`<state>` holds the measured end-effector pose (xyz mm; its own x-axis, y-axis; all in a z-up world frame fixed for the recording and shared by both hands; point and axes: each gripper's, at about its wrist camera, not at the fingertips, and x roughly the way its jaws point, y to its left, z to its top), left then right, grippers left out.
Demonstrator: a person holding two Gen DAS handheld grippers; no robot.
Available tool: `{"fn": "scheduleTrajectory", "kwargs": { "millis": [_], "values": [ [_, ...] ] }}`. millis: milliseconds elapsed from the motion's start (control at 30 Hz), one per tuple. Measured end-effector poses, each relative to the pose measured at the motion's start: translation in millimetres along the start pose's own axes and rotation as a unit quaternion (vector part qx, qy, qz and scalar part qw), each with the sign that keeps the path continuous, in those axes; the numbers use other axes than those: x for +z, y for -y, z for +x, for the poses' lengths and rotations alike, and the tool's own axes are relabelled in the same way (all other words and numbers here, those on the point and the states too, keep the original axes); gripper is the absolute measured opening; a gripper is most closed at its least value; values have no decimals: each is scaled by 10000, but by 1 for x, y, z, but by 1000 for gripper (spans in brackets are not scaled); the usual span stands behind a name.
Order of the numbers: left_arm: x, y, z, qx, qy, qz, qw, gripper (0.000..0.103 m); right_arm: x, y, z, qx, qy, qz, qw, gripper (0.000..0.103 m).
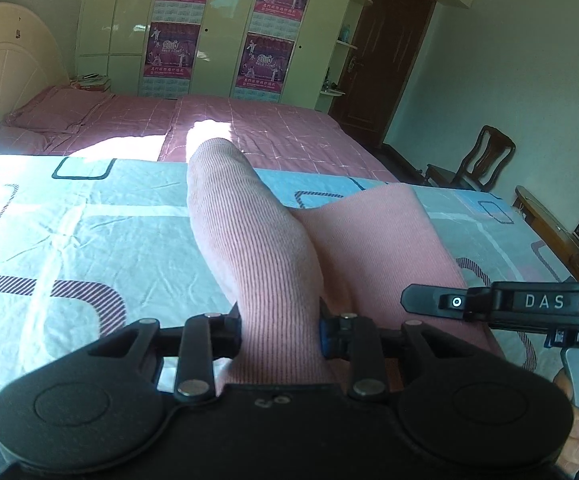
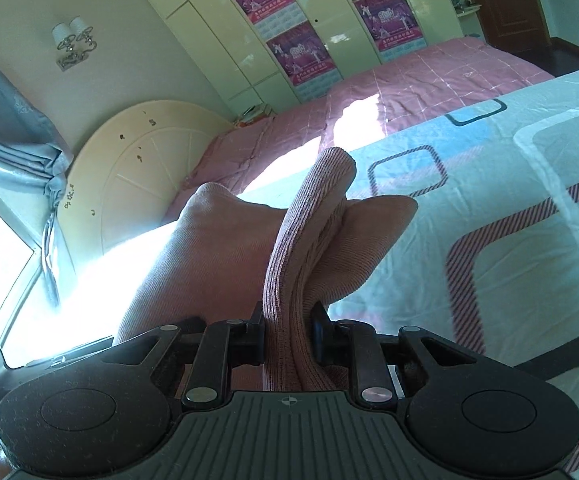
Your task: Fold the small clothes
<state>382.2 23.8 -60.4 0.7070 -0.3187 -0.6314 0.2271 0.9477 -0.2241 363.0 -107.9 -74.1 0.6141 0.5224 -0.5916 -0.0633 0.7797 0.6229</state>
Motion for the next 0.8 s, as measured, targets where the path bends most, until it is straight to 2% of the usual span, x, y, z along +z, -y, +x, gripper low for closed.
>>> {"fn": "scheduleTrajectory", "kwargs": {
  "millis": [267, 400, 600, 700, 800],
  "values": [
    [6, -100, -38, 190, 15, -57, 9998, 30, -32, -99, 68, 104, -79, 93, 9999, 21],
    [13, -139, -39, 363, -2, -83, 9993, 30, -37, -126, 108, 155, -189, 57, 9997, 21],
    [12, -180, -23, 609, 19, -79, 9981, 30, -42, -143, 156, 62, -366, -99, 9993, 21],
    [6, -197, -9, 759, -69, -135, 9970, 31, -42, -140, 176, -153, -406, -185, 9989, 16],
    [-7, -221, 5, 910, -219, -372, 9949, 35, -43, -127, 189, -506, -466, -191, 9974, 16]
  ]
}}
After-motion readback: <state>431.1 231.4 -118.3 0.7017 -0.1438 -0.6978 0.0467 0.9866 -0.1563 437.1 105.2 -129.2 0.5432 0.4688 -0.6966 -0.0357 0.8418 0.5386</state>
